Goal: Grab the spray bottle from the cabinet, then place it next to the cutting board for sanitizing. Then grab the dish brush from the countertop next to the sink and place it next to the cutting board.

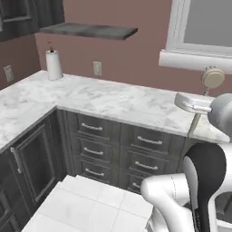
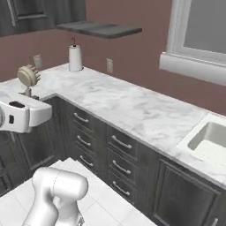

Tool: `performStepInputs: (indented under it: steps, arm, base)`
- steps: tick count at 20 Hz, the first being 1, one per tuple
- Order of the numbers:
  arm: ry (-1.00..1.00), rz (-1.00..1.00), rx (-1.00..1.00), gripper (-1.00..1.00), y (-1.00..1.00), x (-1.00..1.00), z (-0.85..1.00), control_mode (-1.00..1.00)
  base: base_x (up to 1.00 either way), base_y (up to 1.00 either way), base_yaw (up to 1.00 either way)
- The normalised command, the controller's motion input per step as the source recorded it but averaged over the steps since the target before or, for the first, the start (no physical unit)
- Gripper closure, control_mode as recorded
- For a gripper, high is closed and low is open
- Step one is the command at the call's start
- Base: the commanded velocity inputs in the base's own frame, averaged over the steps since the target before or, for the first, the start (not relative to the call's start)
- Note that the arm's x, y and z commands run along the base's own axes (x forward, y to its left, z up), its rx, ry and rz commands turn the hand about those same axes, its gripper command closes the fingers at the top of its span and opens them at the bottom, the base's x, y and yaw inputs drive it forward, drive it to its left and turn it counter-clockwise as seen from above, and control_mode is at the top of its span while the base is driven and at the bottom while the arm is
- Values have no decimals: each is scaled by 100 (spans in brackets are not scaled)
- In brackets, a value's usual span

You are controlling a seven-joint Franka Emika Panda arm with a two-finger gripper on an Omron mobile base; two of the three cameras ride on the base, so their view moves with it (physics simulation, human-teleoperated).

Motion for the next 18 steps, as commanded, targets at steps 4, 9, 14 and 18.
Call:
performStepInputs:
  steps: [4,9,14,18]
  arm:
    - [0,0,0,100,0,0,0,100]
    - [0,0,0,100,0,0,0,100]
    - [0,0,0,100,0,0,0,100]
    - [0,0,0,100,0,0,0,100]
  base:
    - [-1,0,94]
    - [0,0,90]
    - [0,25,87]
    - [0,28,81]
